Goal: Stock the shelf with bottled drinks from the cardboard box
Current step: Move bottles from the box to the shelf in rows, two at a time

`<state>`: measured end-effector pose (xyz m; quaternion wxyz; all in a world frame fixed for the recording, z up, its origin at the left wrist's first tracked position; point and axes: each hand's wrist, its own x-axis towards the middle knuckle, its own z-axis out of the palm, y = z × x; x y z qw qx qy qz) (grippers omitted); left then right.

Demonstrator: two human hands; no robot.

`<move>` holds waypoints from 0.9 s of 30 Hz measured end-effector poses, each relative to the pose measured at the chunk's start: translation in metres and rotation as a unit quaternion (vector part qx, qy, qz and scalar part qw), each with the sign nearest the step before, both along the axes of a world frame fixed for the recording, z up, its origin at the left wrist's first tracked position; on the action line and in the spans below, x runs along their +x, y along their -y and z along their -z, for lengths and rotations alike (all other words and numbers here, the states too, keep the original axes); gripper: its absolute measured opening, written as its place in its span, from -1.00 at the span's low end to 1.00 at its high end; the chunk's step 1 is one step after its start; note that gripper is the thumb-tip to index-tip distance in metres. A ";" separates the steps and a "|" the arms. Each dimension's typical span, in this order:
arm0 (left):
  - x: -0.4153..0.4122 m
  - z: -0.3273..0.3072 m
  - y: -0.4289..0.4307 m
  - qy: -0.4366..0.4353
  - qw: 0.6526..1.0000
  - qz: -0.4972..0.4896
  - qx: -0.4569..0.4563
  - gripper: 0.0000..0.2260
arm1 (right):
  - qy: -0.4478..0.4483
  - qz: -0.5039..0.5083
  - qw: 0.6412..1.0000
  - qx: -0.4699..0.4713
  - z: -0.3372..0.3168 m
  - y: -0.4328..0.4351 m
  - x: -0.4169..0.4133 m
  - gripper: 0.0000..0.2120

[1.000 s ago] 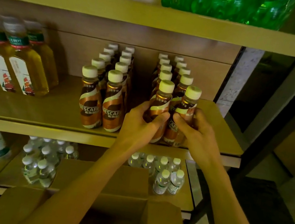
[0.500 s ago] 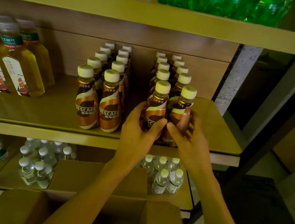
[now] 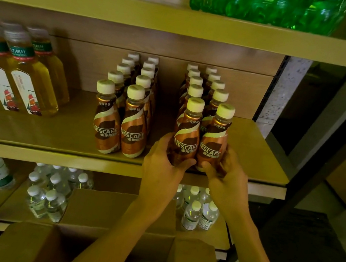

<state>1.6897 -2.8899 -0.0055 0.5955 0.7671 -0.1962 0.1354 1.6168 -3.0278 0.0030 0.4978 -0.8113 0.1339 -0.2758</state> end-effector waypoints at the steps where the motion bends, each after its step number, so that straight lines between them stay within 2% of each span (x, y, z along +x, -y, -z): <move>1: 0.001 0.002 0.001 0.001 1.000 -0.005 0.002 -0.36 | -0.007 -0.008 1.000 0.003 0.000 0.002 0.001 -0.41; 20: 0.006 -0.004 0.006 0.017 0.999 -0.025 0.019 -0.36 | -0.057 -0.010 0.998 -0.022 -0.004 0.005 0.012 -0.36; 27: 0.007 -0.003 0.005 0.024 0.999 -0.025 0.027 -0.36 | -0.067 -0.010 0.997 -0.032 -0.006 0.002 0.014 -0.26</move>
